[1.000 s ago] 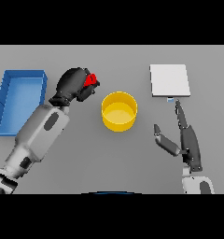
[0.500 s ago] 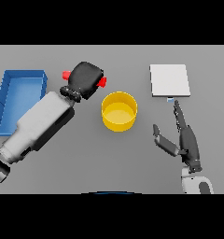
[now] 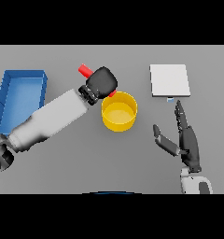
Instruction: Pick up the red beaker and tilt it to pour out 1 green nut into yellow bowl. Pick up the yellow bowl and place it on the metallic measuring scale.
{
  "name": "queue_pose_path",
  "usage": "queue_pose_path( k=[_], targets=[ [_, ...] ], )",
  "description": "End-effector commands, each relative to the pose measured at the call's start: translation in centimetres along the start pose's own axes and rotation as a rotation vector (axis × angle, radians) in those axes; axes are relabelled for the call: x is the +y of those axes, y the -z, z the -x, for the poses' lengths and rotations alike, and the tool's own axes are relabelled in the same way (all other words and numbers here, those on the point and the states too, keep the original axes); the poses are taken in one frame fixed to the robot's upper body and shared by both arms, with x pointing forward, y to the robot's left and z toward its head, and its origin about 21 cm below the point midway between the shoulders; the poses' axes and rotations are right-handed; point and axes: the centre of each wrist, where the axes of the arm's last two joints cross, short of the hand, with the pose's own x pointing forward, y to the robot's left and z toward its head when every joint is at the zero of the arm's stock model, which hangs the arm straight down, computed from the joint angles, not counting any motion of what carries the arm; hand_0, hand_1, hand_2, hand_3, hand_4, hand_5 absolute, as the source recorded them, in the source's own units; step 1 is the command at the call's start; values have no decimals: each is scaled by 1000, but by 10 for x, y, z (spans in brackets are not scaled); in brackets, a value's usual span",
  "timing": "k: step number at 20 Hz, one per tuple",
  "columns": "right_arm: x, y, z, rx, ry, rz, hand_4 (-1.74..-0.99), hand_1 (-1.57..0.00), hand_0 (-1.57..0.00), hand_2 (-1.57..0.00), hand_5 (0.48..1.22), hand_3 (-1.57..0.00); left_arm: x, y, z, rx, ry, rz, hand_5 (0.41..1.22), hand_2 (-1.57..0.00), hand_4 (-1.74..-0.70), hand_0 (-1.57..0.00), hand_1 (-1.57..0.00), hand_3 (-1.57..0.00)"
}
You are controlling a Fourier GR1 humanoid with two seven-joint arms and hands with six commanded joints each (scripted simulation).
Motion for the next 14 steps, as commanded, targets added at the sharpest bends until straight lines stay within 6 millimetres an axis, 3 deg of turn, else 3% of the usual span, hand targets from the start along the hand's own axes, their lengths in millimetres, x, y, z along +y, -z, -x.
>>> queue_pose_path(
  k=[1, 8, 14],
  targets=[
    [0, -1, -2, -7, -6, 4, -1291, 1, 1, 1, 634, 1, -1, 1, 1, -5, 40, 13, 1220, -1571, -1734, -1571, -1571, -1522],
    [1, -1, 4, 36, -36, 22, -1276, 1, 1, 1, 593, 1, 16, 6, -2, -38, 279, 37, 1221, -1571, -1739, -1571, -1571, -1561],
    [3, -1, 3, 12, -59, 31, -1216, 1, 1, 1, 585, 1, 29, 18, -4, -58, 461, 100, 1221, -1571, -1735, -1571, -1571, -1568]
  ],
)
